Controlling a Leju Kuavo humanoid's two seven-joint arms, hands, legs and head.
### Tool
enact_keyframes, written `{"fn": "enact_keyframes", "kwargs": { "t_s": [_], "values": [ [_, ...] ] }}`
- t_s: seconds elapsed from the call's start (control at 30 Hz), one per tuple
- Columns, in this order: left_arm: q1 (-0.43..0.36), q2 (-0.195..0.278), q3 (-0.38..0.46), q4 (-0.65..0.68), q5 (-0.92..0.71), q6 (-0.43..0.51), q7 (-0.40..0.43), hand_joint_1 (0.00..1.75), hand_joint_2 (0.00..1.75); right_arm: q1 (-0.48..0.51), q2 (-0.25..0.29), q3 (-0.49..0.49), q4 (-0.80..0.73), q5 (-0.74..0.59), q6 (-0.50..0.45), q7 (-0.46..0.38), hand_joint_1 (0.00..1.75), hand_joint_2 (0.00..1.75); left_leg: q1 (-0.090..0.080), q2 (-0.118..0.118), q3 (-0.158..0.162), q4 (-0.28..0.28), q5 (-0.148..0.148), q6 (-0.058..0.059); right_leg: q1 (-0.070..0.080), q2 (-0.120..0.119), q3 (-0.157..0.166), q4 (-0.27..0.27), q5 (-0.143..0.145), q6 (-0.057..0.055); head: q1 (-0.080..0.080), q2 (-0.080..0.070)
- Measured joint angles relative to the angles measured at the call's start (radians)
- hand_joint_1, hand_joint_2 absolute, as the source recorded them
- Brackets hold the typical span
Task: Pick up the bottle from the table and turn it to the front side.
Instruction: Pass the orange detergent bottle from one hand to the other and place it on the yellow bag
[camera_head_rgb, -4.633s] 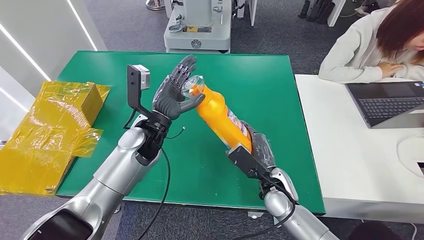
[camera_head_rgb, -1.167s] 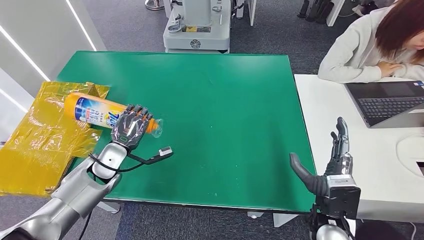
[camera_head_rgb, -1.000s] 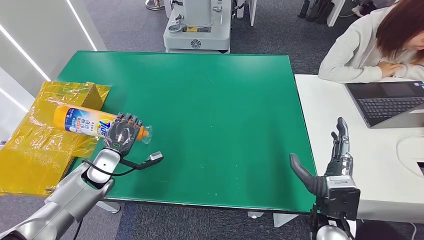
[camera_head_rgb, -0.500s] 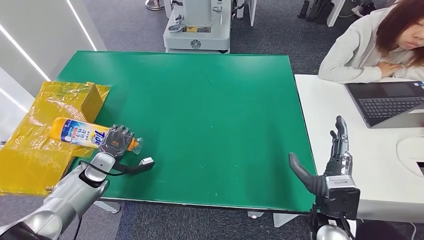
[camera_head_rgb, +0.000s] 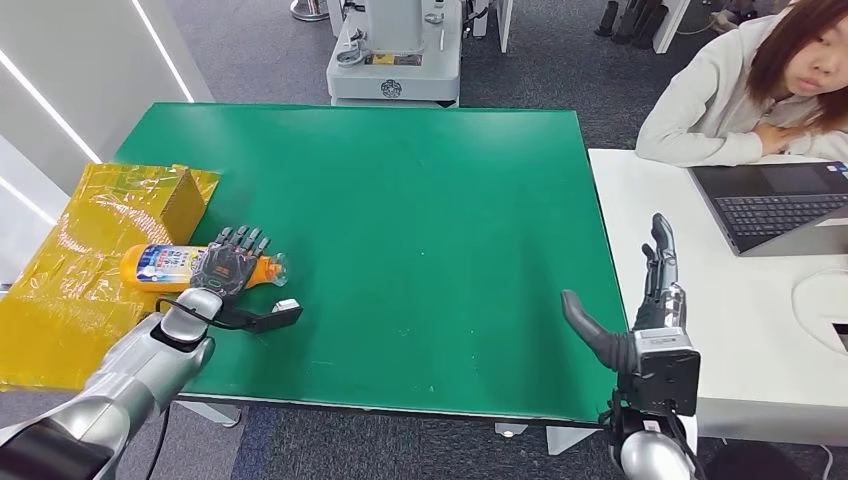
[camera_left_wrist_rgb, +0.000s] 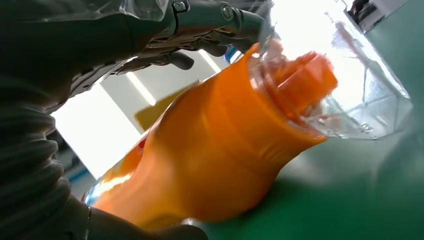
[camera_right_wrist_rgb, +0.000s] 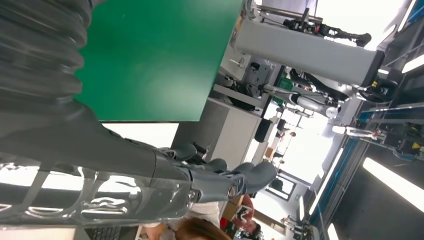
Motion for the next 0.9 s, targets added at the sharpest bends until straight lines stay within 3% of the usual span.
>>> {"fn": "enact_keyframes", "kwargs": {
  "t_s": [0.17, 0.27, 0.4, 0.53, 0.63, 0.8, 0.9],
  "values": [
    [0.031, -0.028, 0.098, 0.003, 0.240, 0.057, -0.139, 0.00, 1.75, -0.009, 0.018, 0.004, 0.022, 0.013, 0.009, 0.005, 0.00, 1.75, 0.000, -0.001, 0.000, 0.000, 0.000, 0.000, 0.000, -0.001, 0.000, 0.000, 0.000, 0.000, 0.000, 0.000],
    [0.091, -0.071, 0.195, -0.028, 0.479, 0.113, -0.305, 0.00, 1.75, -0.001, 0.023, 0.004, 0.025, 0.020, 0.009, 0.004, 0.00, 1.75, -0.001, -0.001, 0.000, 0.000, 0.000, 0.000, -0.001, -0.002, 0.000, -0.001, 0.000, 0.000, 0.000, 0.000],
    [0.210, -0.146, 0.318, -0.166, 0.877, 0.135, -0.564, 0.00, 1.75, 0.026, 0.025, 0.004, 0.022, 0.022, 0.004, -0.013, 0.00, 1.75, -0.001, 0.000, -0.001, 0.001, -0.001, 0.001, -0.001, 0.000, 0.000, -0.002, 0.000, 0.001, 0.000, 0.000],
    [0.335, -0.196, 0.368, -0.399, 1.223, 0.307, -0.793, 0.00, 1.75, 0.048, 0.027, 0.006, 0.022, -0.026, -0.006, -0.078, 0.00, 1.75, -0.001, 0.002, -0.001, 0.001, -0.002, 0.003, -0.001, 0.001, 0.000, -0.003, 0.000, 0.001, 0.000, 0.000],
    [0.412, -0.215, 0.363, -0.585, 1.329, 0.385, -0.822, 0.00, 1.75, 0.054, 0.028, 0.018, 0.022, -0.072, -0.023, -0.142, 0.00, 1.75, -0.001, 0.001, -0.001, 0.001, -0.003, 0.003, -0.001, 0.000, 0.000, -0.003, -0.001, 0.001, 0.000, 0.000],
    [0.478, -0.234, 0.332, -0.807, 1.325, 0.393, -0.823, 0.00, 1.75, 0.063, 0.027, 0.045, 0.022, -0.205, -0.035, -0.202, 0.00, 1.75, -0.001, 0.001, -0.001, 0.001, -0.003, 0.003, -0.001, 0.000, 0.000, -0.003, -0.001, 0.001, 0.000, 0.000],
    [0.491, -0.237, 0.288, -0.870, 1.358, 0.391, -0.823, 0.00, 1.75, 0.076, 0.021, 0.070, 0.027, -0.307, -0.036, -0.206, 0.00, 1.75, -0.001, 0.001, -0.001, 0.001, -0.003, 0.003, -0.001, 0.000, 0.000, -0.003, -0.001, 0.001, 0.000, 0.000]
  ]
}}
